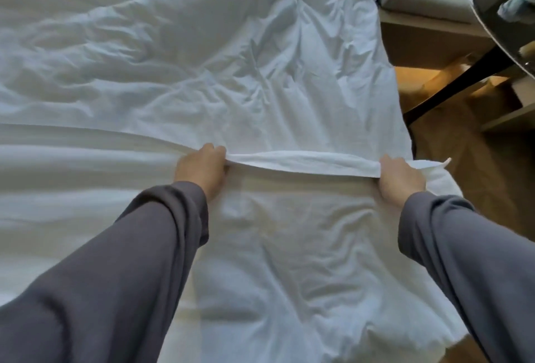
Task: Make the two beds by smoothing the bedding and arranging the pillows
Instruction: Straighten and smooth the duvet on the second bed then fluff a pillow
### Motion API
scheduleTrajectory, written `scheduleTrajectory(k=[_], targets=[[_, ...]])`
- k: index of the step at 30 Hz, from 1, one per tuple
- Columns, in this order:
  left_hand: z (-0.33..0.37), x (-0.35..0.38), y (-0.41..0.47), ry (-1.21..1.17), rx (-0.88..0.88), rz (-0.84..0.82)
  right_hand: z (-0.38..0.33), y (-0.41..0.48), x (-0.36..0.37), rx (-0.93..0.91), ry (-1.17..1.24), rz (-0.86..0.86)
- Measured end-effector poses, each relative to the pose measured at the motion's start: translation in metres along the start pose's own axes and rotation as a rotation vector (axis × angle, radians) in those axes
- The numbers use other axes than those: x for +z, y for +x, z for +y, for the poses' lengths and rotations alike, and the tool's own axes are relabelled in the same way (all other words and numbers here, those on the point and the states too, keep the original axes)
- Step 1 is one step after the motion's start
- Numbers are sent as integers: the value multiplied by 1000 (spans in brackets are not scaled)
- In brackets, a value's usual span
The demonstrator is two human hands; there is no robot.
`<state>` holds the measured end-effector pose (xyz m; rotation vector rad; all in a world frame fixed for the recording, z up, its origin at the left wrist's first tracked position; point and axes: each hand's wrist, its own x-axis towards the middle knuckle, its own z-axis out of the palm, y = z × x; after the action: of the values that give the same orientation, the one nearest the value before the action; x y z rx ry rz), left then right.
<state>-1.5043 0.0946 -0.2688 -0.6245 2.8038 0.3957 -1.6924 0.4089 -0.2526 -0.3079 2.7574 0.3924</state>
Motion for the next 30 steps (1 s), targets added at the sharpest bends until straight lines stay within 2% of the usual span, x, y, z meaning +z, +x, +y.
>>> scheduleTrajectory(k=[3,4,5,7,8,9,10,12,14,17,20,22,24,27,30], targets=[[-7,-18,5,-104,-58,289,-12,5,-28,-21,190,377],[-12,-24,10,-106,-104,340,-23,13,-36,-60,244,432],[-19,-25,13,-117,-171,334,-35,19,-41,-111,264,387],[-22,-15,15,-134,-321,188,-58,27,-37,-207,217,84],[-16,-7,13,-129,-352,106,-62,30,-31,-223,210,-63],[-5,0,12,-95,-349,64,-61,34,-25,-231,249,-131],[7,8,11,-52,-317,57,-57,35,-24,-228,337,-104],[31,20,10,3,-226,66,-38,37,-29,-140,508,101],[42,32,7,49,-163,54,-14,38,-29,24,506,234],[49,62,-1,139,-105,10,24,40,-12,211,454,200],[75,81,-13,119,24,-100,48,51,14,320,416,26],[88,85,-9,125,48,-176,50,55,36,326,405,-187],[93,85,3,133,-19,-220,44,45,56,355,383,-254],[91,72,9,88,11,-288,13,4,49,316,353,-83],[63,67,-15,90,150,-210,-37,-44,33,77,361,-13]])
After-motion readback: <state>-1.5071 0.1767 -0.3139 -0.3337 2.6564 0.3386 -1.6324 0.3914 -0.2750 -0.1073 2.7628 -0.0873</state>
